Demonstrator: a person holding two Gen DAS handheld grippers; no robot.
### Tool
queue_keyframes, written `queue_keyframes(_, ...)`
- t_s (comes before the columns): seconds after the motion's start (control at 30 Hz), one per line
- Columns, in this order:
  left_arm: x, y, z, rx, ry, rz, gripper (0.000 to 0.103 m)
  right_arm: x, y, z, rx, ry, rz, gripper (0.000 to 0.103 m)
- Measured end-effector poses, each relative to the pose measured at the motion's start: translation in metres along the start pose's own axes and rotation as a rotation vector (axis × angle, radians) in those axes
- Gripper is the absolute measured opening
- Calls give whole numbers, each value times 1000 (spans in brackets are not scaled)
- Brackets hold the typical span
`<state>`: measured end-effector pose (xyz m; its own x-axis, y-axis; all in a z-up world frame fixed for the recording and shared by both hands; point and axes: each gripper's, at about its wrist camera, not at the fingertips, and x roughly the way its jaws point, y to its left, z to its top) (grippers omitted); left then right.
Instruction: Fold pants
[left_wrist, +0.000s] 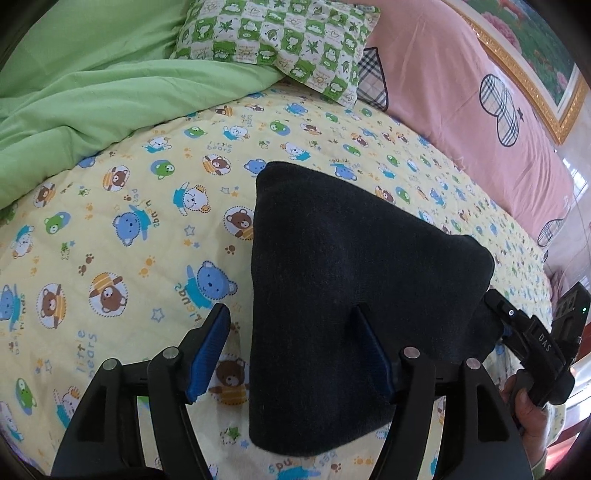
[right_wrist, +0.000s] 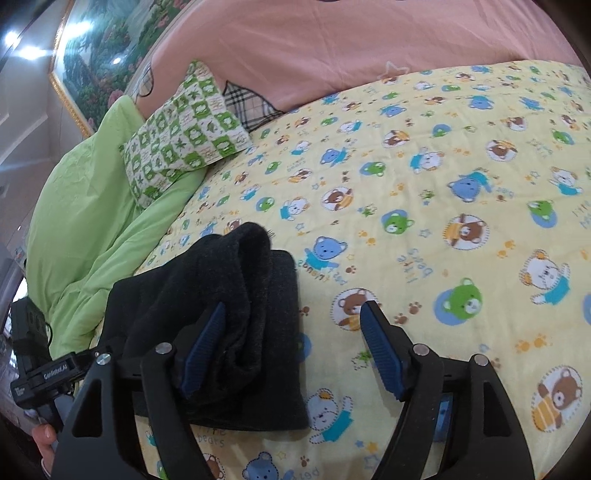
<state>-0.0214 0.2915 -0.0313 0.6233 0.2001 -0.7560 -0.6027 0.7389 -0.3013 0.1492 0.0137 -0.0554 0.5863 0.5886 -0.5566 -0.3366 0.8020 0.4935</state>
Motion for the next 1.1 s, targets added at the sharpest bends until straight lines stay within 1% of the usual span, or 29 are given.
queue_keyframes(0.1,-7,-2,-4,22,1,28,69,-9,-4,-1,6,-2,-82,75)
queue_keyframes(0.13,-9,-3,-5,34,2,43,70,-12,-5,-1,5,2,-98,75)
queue_keyframes(0.23,-19,-5,-10,58,-10,74,70,-22,-5,-3,-15,3,-128,75)
queue_keyframes(0.3,-28,-9,-13,80,-29,98,70,-32,4,-5,-65,-17,-125,76)
queue_keyframes(0.37,-33,-12,-16,101,-34,114,73,-41,14,-8,-113,-40,-121,76)
queue_keyframes(0.47,-38,-17,-21,127,-31,122,74,-51,28,-11,-168,-56,-87,76)
queue_keyframes(0.57,-42,-23,-26,144,-28,139,76,-56,39,-15,-195,-46,-26,76)
queue_keyframes(0.63,-47,-26,-30,151,-40,147,77,-60,46,-20,-222,-51,12,76)
queue_keyframes(0.77,-54,-31,-35,177,-61,153,78,-65,63,-35,-299,-42,68,86)
queue_keyframes(0.87,-60,-37,-41,204,-76,167,80,-66,70,-44,-332,-32,98,86)
queue_keyframes(0.97,-63,-45,-48,246,-85,193,81,-65,71,-50,-348,-19,100,87)
queue_keyframes(1.1,-61,-52,-55,290,-81,195,82,-62,73,-58,-377,0,92,87)
